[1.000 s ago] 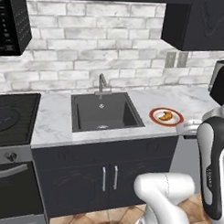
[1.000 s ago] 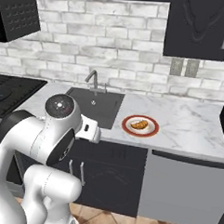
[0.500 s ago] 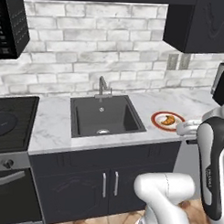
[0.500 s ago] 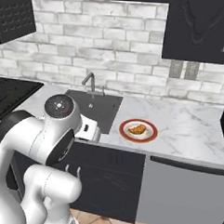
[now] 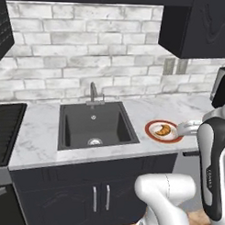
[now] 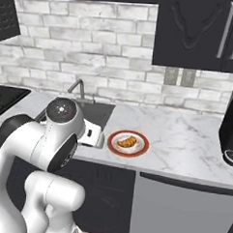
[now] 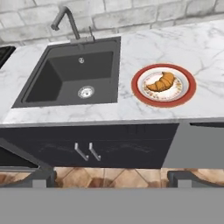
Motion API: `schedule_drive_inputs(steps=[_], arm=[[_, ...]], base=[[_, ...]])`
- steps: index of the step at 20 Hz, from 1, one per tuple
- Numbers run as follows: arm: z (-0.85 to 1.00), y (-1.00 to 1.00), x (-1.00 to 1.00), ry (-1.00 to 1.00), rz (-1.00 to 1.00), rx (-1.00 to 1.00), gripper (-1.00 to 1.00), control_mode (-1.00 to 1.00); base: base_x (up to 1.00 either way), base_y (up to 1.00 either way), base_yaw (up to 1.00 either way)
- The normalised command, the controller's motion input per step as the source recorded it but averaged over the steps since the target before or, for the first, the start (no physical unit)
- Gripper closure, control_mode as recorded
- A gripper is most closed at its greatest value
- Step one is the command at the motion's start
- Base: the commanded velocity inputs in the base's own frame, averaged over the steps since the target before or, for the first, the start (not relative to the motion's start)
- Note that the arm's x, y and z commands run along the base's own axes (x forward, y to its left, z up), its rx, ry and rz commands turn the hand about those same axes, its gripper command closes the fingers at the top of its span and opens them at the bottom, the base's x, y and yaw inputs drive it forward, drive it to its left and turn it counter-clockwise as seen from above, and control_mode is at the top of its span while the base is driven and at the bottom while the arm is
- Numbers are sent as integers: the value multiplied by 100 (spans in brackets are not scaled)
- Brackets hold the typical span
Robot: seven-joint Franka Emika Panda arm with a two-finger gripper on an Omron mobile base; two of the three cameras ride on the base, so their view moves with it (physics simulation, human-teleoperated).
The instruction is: Pick the croissant and place it on the pan. Then turn on the stove to warm the croissant.
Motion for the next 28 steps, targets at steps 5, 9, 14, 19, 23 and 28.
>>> schedule_drive_inputs(steps=[5,9,14,19,23,28], arm=[[0,0,0,0,0,0,-100,100],[0,0,0,0,0,0,-100,100],[0,0,0,0,0,0,-100,100],[0,0,0,0,0,0,-100,100],[0,0,0,0,0,0,-100,100],[0,0,0,0,0,0,-100,100]], base=[[35,-44,0],[42,-20,0],[52,-2,0],[47,0,0],[34,0,0],[7,0,0]])
